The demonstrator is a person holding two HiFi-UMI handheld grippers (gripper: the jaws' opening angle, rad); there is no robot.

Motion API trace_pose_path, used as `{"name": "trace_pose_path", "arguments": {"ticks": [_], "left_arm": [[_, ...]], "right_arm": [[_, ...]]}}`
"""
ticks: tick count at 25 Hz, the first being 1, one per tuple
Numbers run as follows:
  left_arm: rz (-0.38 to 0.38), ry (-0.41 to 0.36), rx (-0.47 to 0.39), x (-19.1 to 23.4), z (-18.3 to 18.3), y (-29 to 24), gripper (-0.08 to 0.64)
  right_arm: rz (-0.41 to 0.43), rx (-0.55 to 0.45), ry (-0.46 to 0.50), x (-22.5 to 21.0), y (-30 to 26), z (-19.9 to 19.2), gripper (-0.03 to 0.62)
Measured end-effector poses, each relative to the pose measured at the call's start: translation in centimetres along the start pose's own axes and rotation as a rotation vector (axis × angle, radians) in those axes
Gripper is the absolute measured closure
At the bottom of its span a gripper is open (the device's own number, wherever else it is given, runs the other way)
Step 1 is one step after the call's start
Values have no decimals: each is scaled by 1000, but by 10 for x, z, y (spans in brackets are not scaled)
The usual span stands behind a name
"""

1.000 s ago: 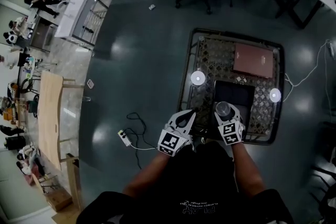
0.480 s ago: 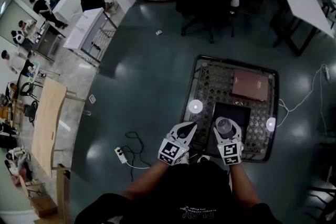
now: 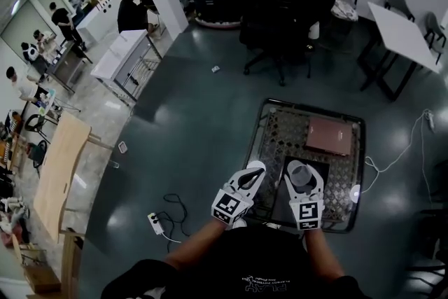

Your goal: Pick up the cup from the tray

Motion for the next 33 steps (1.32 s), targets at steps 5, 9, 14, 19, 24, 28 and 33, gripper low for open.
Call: {"name": "trace_pose_path", "arguments": {"ticks": [5, 9, 14, 19, 24, 28, 33], "left_arm": [[-8, -11, -33, 2, 19, -3, 551], [-15, -20, -48, 1, 24, -5, 551], [-24, -24, -54, 0, 26, -3, 551], [-25, -24, -57, 0, 27, -4, 551], [-27, -24, -58, 1, 30, -3, 551], [-24, -23, -60, 4, 31, -2, 551], [-21, -24, -58, 7, 31, -1, 551]], "right_arm": [[-27, -33, 14, -1, 3, 18, 316], [-51, -61, 30, -2, 3, 26, 321], [-60, -88, 35, -1, 4, 33, 322], [-63, -105, 41, -2, 0, 37, 322], [-66, -103, 42, -2, -2, 40, 322], [-66, -102, 44, -4, -6, 41, 322], [-68, -98, 46, -4, -12, 42, 322]]}}
Point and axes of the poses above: the fingertips, and each gripper's own axes: y backward along the fingers, x to its left, z out of its top, the point moved 7 cm from there along y, backward along the fingers, and after that the axes turned 6 degrees about -y, right-handed, at the moved point
